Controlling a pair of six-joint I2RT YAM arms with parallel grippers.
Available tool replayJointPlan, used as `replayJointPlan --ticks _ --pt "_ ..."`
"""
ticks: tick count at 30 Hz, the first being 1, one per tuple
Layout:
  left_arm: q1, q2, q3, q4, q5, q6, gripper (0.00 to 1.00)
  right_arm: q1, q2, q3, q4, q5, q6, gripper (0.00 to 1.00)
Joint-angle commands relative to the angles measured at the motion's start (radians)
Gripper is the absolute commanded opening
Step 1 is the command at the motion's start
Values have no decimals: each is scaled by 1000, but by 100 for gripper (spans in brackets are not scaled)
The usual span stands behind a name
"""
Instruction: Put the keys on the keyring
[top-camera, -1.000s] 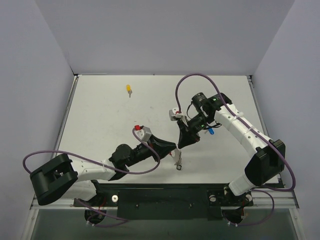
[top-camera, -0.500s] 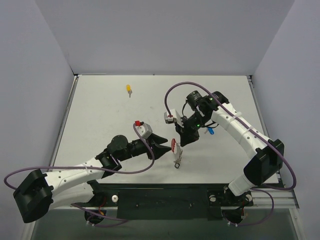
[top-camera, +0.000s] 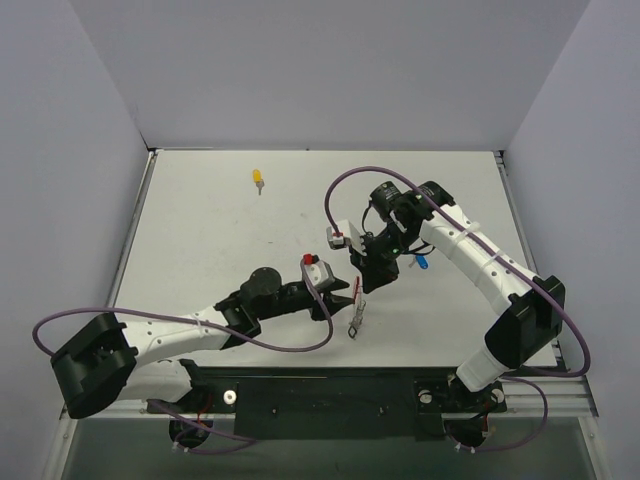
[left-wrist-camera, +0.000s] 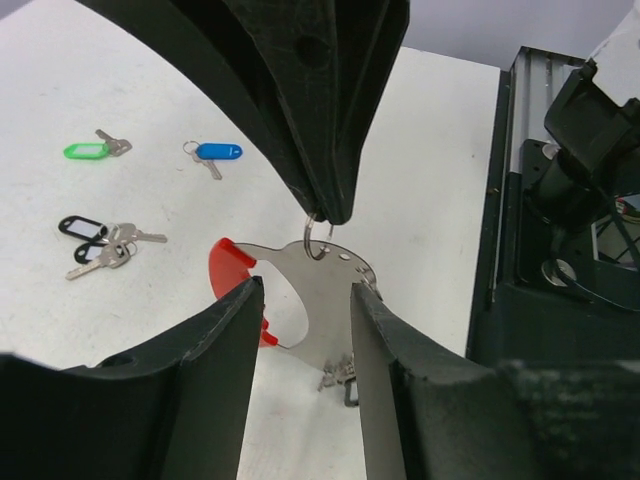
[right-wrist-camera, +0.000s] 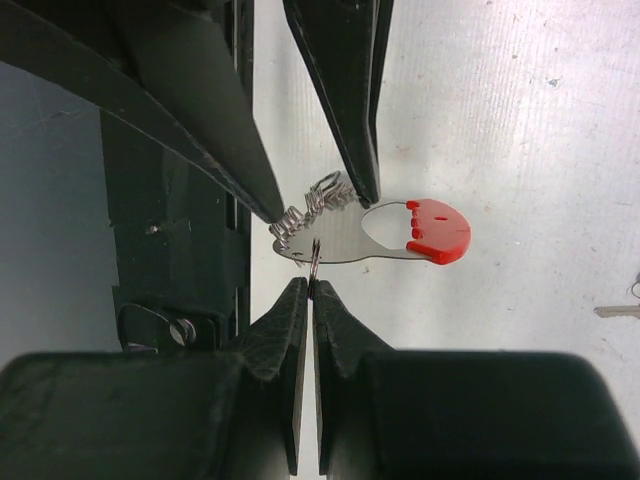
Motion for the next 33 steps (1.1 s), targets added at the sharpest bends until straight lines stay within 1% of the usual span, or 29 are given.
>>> replayJointPlan --ticks 1,4,7,10,11,16,26,33 --pt "-3 30 14 168 -27 36 48 6 9 31 -61 -23 -13 0" --pt "-3 48 8 215 -29 17 45 6 7 34 -64 -28 -17 0" --pt "-1 71 -1 258 -1 -14 42 6 10 33 -66 -34 -22 0" --pt "0 88 -13 318 26 -49 41 6 9 33 -69 -41 -26 0" --pt "0 96 -19 329 29 -63 38 6 9 34 -71 -43 -27 0" --pt "17 111 -29 367 68 -103 31 7 7 34 -75 -48 -33 0" --pt "49 147 -27 443 147 -177 26 6 6 34 -80 -60 -43 0" --pt "49 176 -22 464 173 -198 26 6 7 36 -83 -66 -48 0"
